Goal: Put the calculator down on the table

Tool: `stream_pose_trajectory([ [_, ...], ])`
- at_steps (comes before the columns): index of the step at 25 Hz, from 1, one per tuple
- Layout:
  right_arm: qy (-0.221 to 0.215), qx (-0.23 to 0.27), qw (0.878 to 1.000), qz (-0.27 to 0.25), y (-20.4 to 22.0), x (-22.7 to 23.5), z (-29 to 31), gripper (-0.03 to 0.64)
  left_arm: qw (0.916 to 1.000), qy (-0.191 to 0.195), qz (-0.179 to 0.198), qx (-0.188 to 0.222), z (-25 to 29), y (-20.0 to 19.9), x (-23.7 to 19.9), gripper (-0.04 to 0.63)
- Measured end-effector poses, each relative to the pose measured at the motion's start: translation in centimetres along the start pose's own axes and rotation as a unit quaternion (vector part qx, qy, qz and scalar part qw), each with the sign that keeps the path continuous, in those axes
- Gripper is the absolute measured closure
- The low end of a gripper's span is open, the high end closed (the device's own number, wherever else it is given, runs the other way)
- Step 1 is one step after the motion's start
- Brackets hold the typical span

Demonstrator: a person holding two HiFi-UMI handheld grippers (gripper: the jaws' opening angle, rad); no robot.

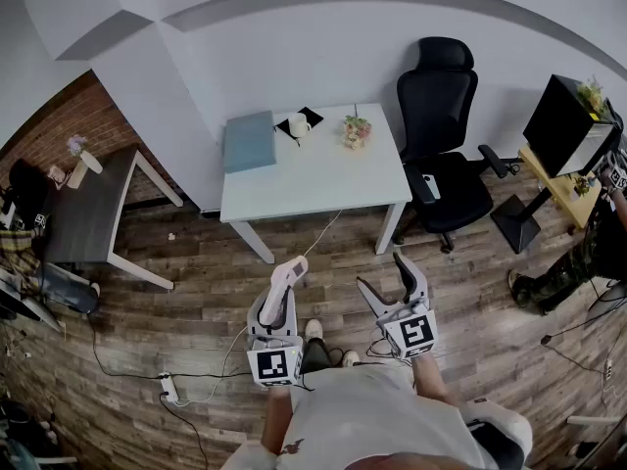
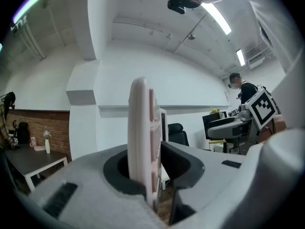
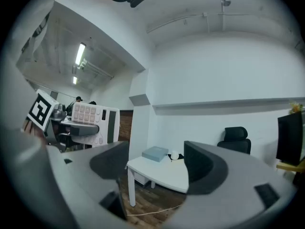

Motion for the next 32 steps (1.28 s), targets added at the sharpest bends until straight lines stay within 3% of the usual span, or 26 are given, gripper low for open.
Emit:
stream_pose_trajectory([
  [12,0.003,-0.014,1.0,-0.012,1.4,-0.5,5.1,0.249,0.9999,0.001,-0.004,-0.013,3.5,2.3,-3.7,0.497],
  [32,0.034,-0.051,0.998,-0.014,1.7,-0.7,16.8,0.252,0.9991,0.041,-0.001,-0.008,12.7,3.7,-12.5,0.498],
])
Point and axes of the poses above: the fingertips, and each gripper's own axes: z forward along the fingers, x to its right, y out of its underside, the point moved 7 cm from there along -z, backward along the fingers, and after that the axes turned 1 degree about x, right-handed, at the moved point
